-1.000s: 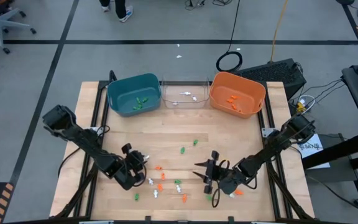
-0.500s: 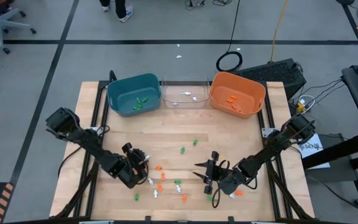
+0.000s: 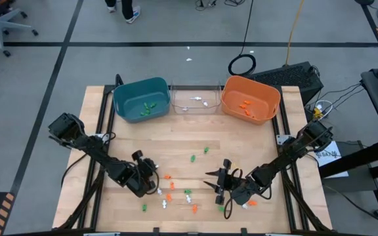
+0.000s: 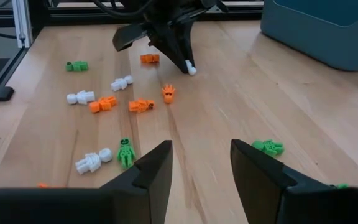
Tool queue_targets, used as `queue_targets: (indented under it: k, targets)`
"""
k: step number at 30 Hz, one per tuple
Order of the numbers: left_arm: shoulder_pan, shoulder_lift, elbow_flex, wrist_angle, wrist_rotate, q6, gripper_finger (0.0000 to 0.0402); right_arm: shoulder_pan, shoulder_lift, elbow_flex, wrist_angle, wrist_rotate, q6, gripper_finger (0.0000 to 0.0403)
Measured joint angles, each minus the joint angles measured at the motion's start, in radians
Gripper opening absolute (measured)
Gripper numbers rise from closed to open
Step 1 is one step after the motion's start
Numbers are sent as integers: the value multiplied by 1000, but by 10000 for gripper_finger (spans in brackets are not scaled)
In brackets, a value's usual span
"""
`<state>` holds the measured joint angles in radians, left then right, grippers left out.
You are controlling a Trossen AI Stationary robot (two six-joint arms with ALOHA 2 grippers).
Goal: Sort Halloween decoration
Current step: Put the white skeleton toy into the transparent bin
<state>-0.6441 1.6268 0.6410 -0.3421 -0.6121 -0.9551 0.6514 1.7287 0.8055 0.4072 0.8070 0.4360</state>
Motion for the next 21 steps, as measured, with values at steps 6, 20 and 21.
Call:
queue_targets:
  k: [6,20,21]
  targets:
    - [1,3,37,-17,10,131,20,-16,0,0,0,1,23,146]
    - [-5,3,243,35,-139,898,21,-22,0,0,0,1,24,146]
    - [-6,3,251,64,-147,976,21,-23,0,0,0,1,24,146]
